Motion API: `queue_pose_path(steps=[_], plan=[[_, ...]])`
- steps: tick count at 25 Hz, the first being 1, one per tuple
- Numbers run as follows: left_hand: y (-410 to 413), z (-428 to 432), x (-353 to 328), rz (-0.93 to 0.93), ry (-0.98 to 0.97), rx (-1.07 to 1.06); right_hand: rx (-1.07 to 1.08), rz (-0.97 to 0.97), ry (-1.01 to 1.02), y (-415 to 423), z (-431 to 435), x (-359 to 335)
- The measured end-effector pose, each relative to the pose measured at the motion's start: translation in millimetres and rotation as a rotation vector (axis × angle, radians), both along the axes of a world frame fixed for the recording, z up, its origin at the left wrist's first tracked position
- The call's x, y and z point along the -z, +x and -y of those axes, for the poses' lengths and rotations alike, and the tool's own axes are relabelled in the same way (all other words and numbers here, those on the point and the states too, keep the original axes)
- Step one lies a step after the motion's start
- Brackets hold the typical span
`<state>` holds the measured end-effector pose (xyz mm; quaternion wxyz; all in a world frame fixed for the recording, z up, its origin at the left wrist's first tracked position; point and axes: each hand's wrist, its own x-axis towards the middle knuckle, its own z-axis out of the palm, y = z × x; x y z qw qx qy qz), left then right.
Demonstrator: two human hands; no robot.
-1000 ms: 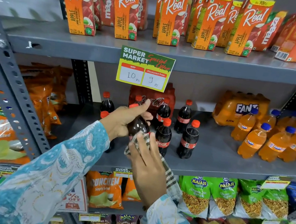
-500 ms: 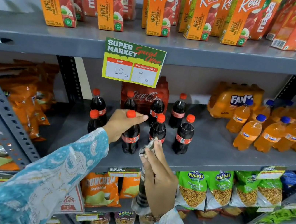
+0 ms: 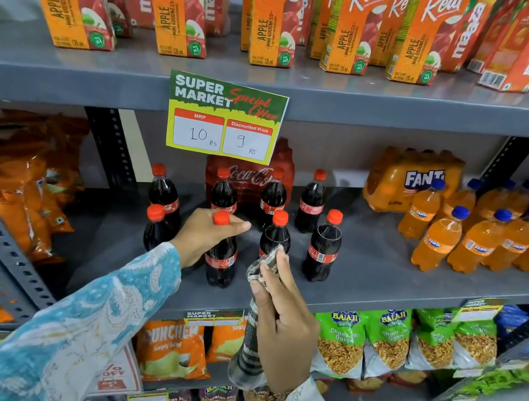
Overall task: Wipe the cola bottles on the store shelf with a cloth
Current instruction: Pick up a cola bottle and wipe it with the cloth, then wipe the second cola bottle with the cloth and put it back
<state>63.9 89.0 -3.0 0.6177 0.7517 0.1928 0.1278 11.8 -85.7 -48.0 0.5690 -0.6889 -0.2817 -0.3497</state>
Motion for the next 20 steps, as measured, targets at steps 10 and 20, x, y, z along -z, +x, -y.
queue_pose_path(steps=[10,20], plan=[[-4.4,-7.3,-2.3,-0.044,0.079,0.090,-0.041,-0.034,0.039,0.0,-6.3,-1.5],[-29.4,77.5,-30.6,0.645,0.699,-0.057,0.009,-0.086,0.163,19.3,28.8,-21.4]])
